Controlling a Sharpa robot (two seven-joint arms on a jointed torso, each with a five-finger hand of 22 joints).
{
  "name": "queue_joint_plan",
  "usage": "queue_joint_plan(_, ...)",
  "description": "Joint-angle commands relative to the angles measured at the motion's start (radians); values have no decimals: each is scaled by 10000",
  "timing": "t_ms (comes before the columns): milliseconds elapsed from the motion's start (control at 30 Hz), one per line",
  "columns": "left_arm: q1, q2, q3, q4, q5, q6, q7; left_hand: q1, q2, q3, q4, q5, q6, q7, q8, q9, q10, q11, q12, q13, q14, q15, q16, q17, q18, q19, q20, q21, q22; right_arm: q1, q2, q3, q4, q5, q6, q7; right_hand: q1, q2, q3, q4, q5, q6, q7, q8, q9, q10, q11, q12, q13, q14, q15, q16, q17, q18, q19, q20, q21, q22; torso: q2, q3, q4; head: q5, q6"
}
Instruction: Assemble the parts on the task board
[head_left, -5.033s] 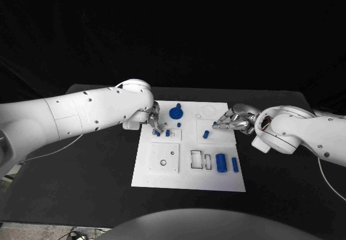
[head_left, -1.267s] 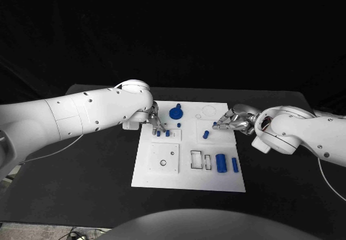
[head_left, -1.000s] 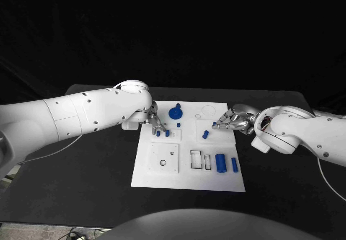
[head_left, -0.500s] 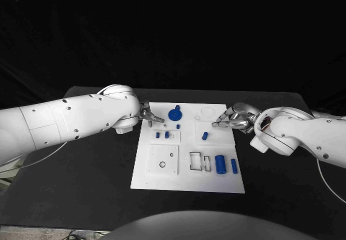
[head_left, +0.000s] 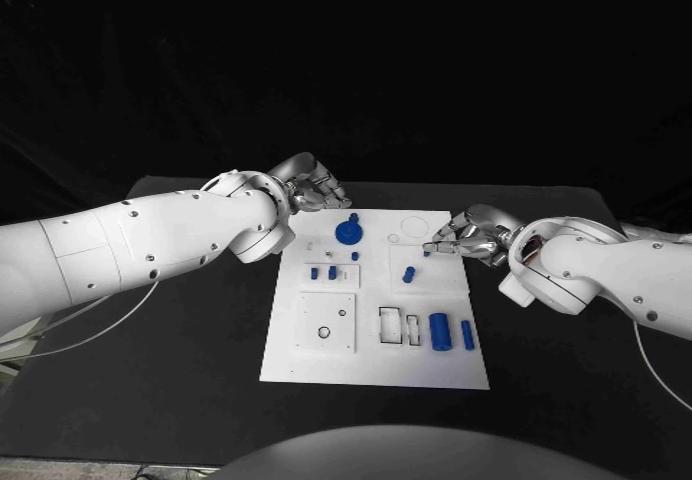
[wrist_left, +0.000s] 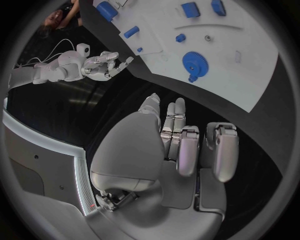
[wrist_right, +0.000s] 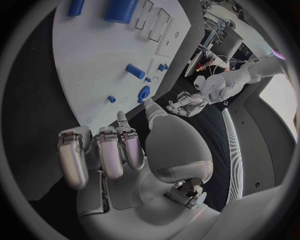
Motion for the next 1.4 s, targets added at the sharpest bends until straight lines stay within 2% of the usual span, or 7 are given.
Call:
queue_joint_plan(33,-84,148,-2,-190,254,-333,2301,345,-98,93,-16,2,8,71,-23,-297,-144,166,-638,-690,1058,106,26,2628,-149,1069,122,24,2635,-10,-17,-2,32,6,-106,181,-18,81,-58,-15,65,68,-16,67,16,1046,76,39,2631,1025,63,41,2630,-67,1047,49,45,2628,0,4,-1,-25,7)
queue_joint_plan(200,-262,359,-5,-464,-1182,5,3006,792,-248,204,-34,-423,4,-163,-9,-910,33,264,-1284,-1786,1058,202,26,2628,-149,1069,245,24,2635,-11,-34,-2,45,11,-168,224,-6,87,-68,-15,131,89,-11,88,25,1046,84,39,2631,1025,71,41,2630,-67,1047,56,45,2628,7,0,0,-30,-25)
queue_joint_plan(300,-384,499,-5,-635,-2138,341,3252,1142,-245,451,-31,-1052,30,-350,-7,-1258,154,329,-1534,-2352,1058,239,26,2628,-149,1069,298,24,2635,-11,-44,-2,51,20,-205,253,-3,88,-71,-16,153,91,-9,91,26,1046,87,39,2631,1025,73,41,2630,-67,1047,59,45,2628,4,6,15,-38,-33)
queue_joint_plan(467,-622,780,-5,-953,-3871,1070,3514,1593,-228,815,-43,-1594,128,-526,2,-1615,564,323,-1712,-2951,1058,246,26,2628,-149,1069,308,24,2635,-11,-36,-2,50,41,-319,327,0,91,-74,-14,177,89,-7,93,27,1046,90,39,2631,1025,75,41,2630,-67,1047,61,45,2628,2,-4,9,-30,-41)
queue_joint_plan(633,-795,974,-6,-1185,-4791,1614,3583,1860,-178,1119,-43,-1935,320,-580,29,-1839,887,284,-1886,-3405,1058,217,26,2628,-149,1069,281,24,2635,-12,-28,-2,47,82,-475,420,7,107,-75,-11,228,88,1,99,29,1046,96,39,2631,1025,81,41,2630,-67,1047,66,45,2628,7,-6,15,-39,-55)
queue_joint_plan(1133,-918,1199,-5,-1418,-5899,2542,3204,2296,-187,1590,-42,-2156,521,-548,33,-2092,1177,143,-2123,-3921,1058,108,26,2628,-149,1069,212,24,2635,-20,-16,-3,40,163,-758,618,10,115,-74,-9,242,85,3,100,29,1046,97,39,2631,1025,83,41,2630,-67,1047,68,45,2628,-2,1,20,-9,-84)
queue_joint_plan(1400,-922,1248,-5,-1529,-6118,2577,2709,2313,-141,1716,-34,-2162,497,-453,9,-2164,1124,116,-2220,-3983,1058,88,26,2628,-149,1069,193,24,2635,-23,-7,-4,31,166,-680,568,12,126,-73,-5,259,84,6,102,30,1046,100,39,2631,1025,86,41,2630,-67,1047,70,45,2628,0,-7,13,11,-83)
